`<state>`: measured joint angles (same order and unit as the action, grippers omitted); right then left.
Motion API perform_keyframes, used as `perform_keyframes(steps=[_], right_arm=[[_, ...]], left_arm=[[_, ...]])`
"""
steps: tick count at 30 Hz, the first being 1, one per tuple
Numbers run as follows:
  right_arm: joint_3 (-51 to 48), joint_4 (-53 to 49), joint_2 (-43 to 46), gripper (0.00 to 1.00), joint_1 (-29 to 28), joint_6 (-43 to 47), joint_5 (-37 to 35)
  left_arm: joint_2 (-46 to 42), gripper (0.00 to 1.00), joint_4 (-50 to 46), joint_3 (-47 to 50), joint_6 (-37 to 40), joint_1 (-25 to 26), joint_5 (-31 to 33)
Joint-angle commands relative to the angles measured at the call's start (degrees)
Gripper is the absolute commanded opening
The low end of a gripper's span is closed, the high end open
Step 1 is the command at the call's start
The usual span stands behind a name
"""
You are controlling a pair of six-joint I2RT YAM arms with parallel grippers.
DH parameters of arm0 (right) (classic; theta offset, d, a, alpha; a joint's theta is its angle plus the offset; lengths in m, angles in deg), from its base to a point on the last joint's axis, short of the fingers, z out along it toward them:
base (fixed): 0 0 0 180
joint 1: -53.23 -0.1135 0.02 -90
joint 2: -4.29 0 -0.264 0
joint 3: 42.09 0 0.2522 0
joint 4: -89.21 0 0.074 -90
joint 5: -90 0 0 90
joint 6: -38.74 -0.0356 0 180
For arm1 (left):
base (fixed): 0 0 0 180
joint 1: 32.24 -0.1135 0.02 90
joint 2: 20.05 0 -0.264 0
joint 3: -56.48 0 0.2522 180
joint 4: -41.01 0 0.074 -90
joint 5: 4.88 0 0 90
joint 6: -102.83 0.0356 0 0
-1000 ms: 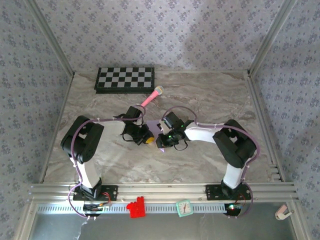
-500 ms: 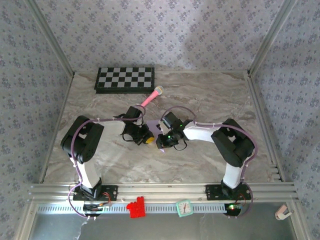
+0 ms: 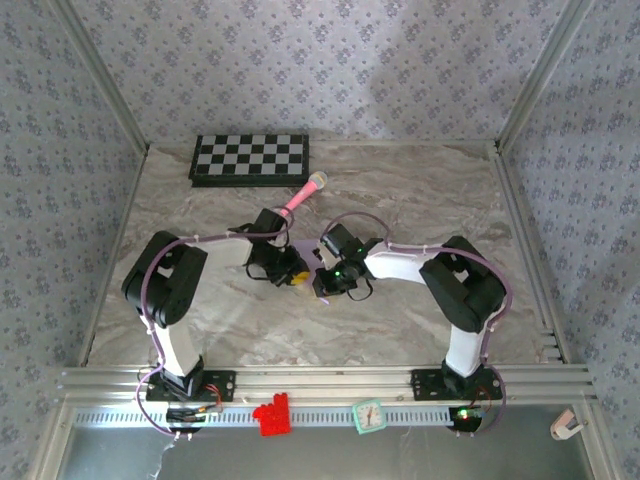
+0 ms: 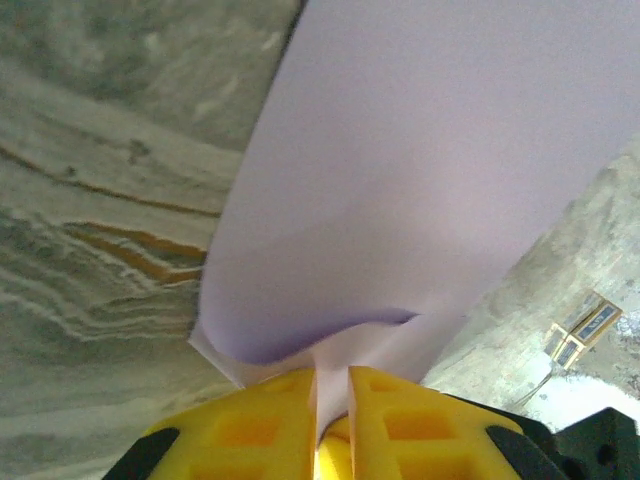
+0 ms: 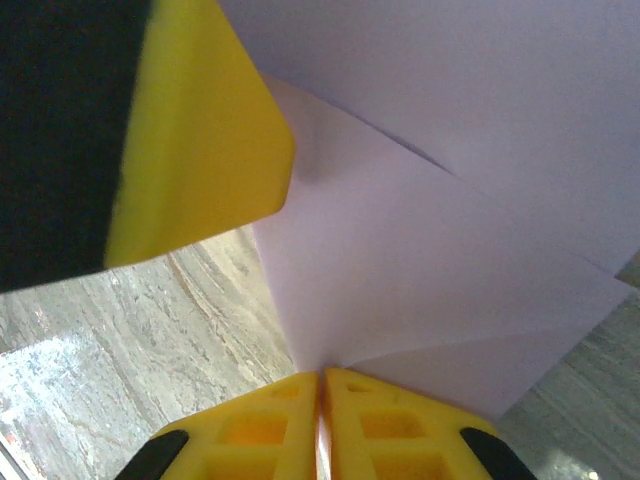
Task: Fold a paper plane with a square sheet of paper (pick it up from the middle)
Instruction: Third fold the triangle at the center of the table.
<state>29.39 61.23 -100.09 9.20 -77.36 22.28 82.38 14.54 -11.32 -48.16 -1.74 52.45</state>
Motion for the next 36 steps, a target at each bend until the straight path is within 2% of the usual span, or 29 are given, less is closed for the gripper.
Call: perform_keyframes(steps=[1,14,27,36], right_arm=[[0.61,-4.31,-2.15,0.12,-0.29,0.23,-2.61],[1.08,-4.09,-2.76,0.11,-0.07,-1.04,-1.89],[1.31,-4.04,-2.68,0.11,0.25,-1.7,-0.22],[3.26,-1.86,2.22,0.15,1.46,-3.6,3.35]], left_arm=[[-3.04,0.17,-0.86,-1.3,3.1,0.3,0.95],[-0.84,0.12,-1.01,-1.39,6.21,2.7,-0.61],[1.72,0.1,-7.71,-4.05,10.19,2.56,6.06],[3.74,0.06,-9.19,-2.98,9.5,2.51,7.88]])
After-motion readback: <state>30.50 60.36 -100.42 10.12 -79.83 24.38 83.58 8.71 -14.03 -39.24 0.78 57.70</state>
